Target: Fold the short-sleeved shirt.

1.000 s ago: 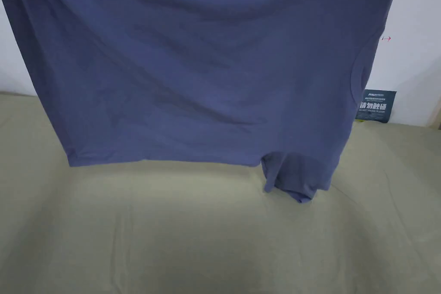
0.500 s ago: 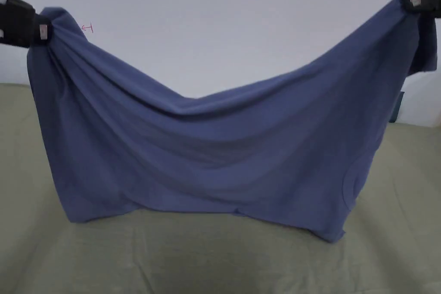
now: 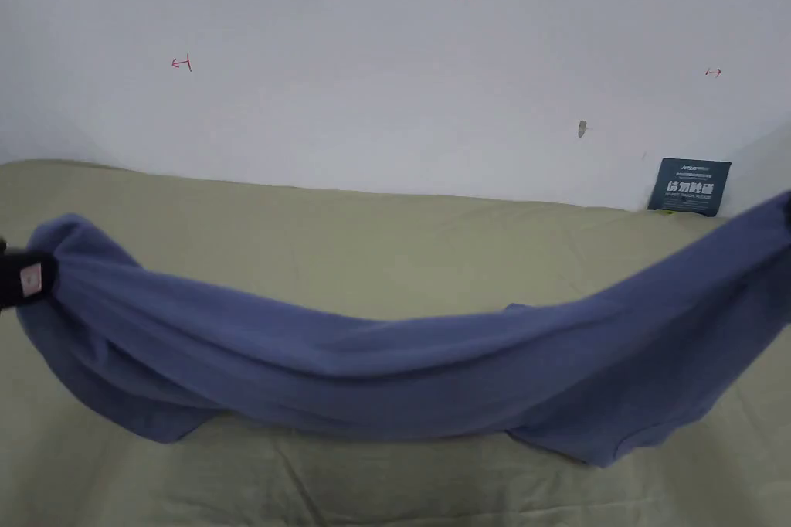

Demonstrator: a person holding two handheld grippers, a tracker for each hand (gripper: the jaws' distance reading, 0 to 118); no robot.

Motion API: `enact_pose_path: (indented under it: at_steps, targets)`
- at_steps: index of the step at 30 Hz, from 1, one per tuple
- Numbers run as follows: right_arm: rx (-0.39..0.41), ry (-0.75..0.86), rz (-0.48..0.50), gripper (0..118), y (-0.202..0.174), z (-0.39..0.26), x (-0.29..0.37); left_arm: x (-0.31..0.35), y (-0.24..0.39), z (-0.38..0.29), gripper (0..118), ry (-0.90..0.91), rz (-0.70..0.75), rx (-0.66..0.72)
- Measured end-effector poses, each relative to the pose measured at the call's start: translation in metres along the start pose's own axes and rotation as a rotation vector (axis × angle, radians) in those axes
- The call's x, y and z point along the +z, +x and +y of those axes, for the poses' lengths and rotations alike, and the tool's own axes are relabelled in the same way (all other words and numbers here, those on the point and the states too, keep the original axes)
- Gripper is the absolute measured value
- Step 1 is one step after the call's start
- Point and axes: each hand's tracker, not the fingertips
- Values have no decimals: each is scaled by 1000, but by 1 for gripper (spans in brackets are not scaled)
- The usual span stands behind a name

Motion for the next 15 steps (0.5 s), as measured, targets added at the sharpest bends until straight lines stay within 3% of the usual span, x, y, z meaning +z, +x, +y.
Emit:
enact_pose_path:
  at_steps: [4, 8, 12, 15]
  targets:
    - [-44, -34, -6, 4, -2, -40, 27, 20, 9, -40, 5, -52, -32, -3]
    - [-157, -88, -30, 4, -6, -86, 54, 35, 23, -79, 5, -120, -38, -35]
    - [-169, -168, -58, 4, -18, -129, 73, 42, 26, -114, 5, -206, -74, -35]
    - [-235, -237, -62, 4, -25, -161, 84, 44, 26, -140, 5, -261, -75, -20]
